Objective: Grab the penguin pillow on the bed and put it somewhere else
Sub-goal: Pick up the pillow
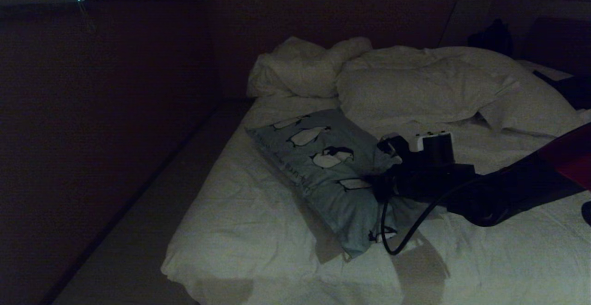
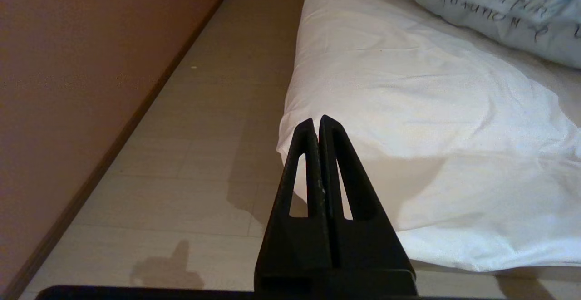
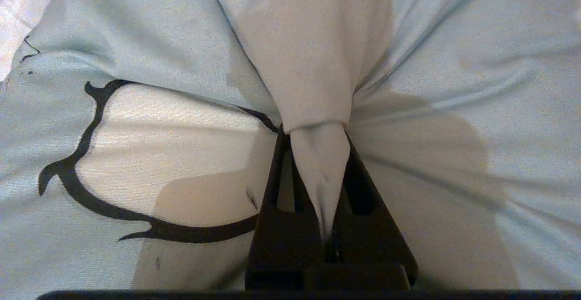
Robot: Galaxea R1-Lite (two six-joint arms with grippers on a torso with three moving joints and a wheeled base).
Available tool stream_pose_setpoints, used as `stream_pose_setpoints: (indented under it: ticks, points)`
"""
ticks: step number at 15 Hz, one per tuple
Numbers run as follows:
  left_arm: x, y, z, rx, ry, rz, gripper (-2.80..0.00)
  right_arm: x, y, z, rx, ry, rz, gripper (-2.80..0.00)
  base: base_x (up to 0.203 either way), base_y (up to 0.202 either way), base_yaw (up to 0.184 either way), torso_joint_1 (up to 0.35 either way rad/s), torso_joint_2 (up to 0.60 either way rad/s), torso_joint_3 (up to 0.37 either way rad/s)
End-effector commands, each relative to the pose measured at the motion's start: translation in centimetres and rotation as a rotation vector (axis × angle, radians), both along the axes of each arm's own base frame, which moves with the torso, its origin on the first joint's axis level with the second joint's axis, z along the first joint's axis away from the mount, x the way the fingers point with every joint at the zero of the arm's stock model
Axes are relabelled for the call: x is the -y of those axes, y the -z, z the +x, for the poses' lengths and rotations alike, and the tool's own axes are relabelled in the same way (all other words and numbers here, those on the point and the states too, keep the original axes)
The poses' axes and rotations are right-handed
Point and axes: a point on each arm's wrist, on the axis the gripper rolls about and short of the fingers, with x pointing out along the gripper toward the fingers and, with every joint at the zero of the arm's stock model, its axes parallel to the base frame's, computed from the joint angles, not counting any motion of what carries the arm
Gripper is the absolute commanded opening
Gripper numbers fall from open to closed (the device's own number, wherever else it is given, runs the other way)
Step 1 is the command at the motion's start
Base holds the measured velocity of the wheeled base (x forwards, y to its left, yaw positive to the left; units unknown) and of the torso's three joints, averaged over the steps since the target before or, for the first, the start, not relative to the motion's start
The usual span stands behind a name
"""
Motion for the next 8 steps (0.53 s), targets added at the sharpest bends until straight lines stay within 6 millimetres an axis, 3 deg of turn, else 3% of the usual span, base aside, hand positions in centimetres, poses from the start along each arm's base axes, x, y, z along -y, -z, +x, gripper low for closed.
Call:
stream_pose_setpoints:
  ticks: [1,4,8]
  points:
    - [0.0,0.0,0.0,-0.001,0.0,0.0,-2.8,0.6,-1.7,-0.3,0.046,0.011,0.02,-2.8,0.0,0.0,0.0,0.0,0.0,0.0]
    - [0.0,0.0,0.0,-0.001,0.0,-0.001,-2.8,1.2,-3.9,-1.1,0.089,0.028,0.062,-2.8,0.0,0.0,0.0,0.0,0.0,0.0]
    - [0.0,0.0,0.0,-0.001,0.0,-0.001,-2.8,2.2,-8.2,-3.6,0.191,0.04,0.119,-2.8,0.0,0.0,0.0,0.0,0.0,0.0]
